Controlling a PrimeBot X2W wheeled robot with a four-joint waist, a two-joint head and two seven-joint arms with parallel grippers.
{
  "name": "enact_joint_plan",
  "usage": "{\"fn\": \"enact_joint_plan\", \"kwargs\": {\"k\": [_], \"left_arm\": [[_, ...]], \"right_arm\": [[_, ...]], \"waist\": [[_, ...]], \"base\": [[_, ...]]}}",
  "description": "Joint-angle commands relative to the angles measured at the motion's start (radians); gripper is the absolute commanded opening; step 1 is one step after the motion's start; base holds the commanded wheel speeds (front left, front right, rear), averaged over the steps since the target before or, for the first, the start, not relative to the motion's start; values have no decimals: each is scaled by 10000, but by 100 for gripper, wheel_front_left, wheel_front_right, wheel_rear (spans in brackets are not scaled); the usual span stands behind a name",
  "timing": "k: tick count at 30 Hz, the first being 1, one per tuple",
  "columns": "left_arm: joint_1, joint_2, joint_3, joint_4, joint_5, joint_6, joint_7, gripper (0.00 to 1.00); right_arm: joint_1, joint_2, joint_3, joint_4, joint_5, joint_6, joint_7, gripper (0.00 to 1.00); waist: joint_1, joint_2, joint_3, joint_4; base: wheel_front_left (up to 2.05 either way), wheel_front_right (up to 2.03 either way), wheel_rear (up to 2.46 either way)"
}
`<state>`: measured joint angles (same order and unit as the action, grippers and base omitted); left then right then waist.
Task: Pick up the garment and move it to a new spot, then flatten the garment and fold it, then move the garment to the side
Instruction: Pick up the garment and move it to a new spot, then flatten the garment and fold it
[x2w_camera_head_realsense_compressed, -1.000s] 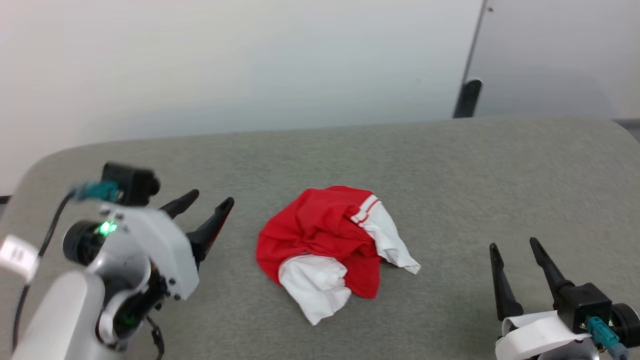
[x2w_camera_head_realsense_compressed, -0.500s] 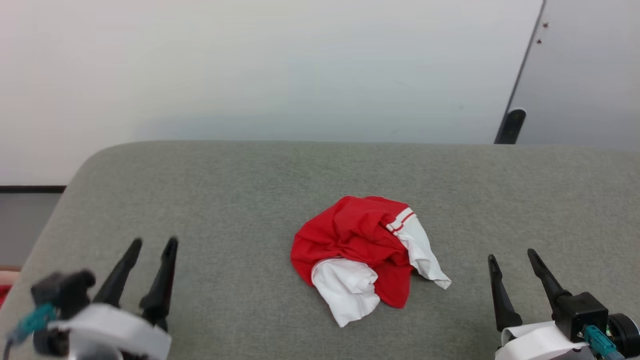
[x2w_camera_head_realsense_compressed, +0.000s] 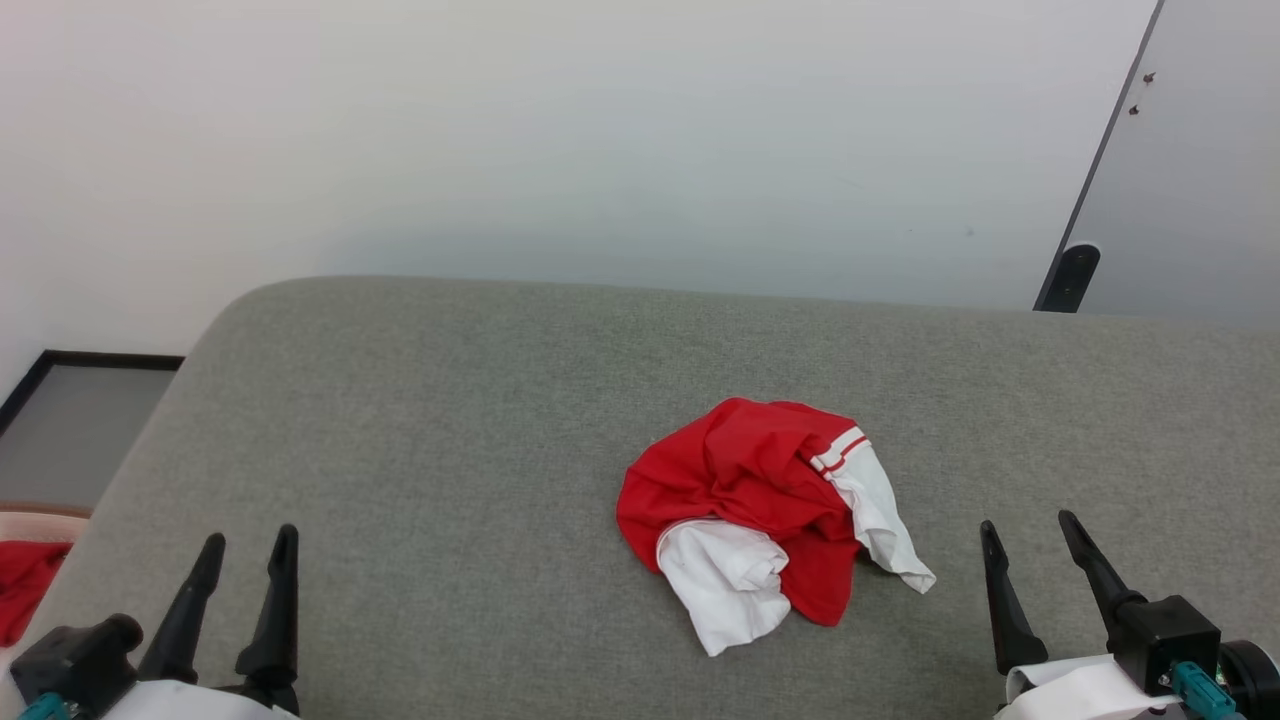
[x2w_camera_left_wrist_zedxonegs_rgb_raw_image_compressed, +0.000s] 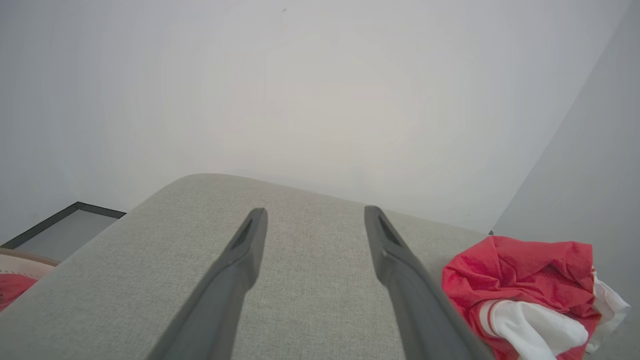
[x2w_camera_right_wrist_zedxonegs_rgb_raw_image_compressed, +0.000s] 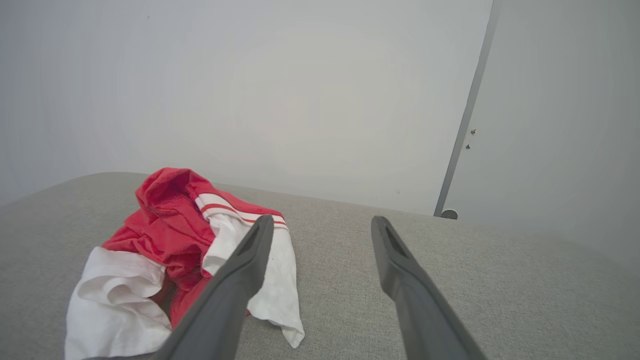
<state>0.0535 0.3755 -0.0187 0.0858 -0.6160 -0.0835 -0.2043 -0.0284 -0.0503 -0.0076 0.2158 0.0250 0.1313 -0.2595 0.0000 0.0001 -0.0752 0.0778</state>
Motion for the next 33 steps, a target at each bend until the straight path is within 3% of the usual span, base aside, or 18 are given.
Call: {"fn": "enact_joint_plan", "kwargs": {"k": [1,21,33], "left_arm": [[86,6,0,28,-42,-13,-45,100],[-316,15,-238,33,-203,-54,44,100],[-600,197,-129,283,-262,14,-58,100]], "right_arm": [[95,0,18,-5,28,-10,-3,100],[98,3,-311,-116,-175,-10,61,100],[-524,-138,438,-271,-298,-10,1482,100]], "waist": [[0,-1,13,14],[0,-1,396,-510],[0,-1,707,509]], "base": [[0,0,0],[0,0,0],[0,0,0]]}}
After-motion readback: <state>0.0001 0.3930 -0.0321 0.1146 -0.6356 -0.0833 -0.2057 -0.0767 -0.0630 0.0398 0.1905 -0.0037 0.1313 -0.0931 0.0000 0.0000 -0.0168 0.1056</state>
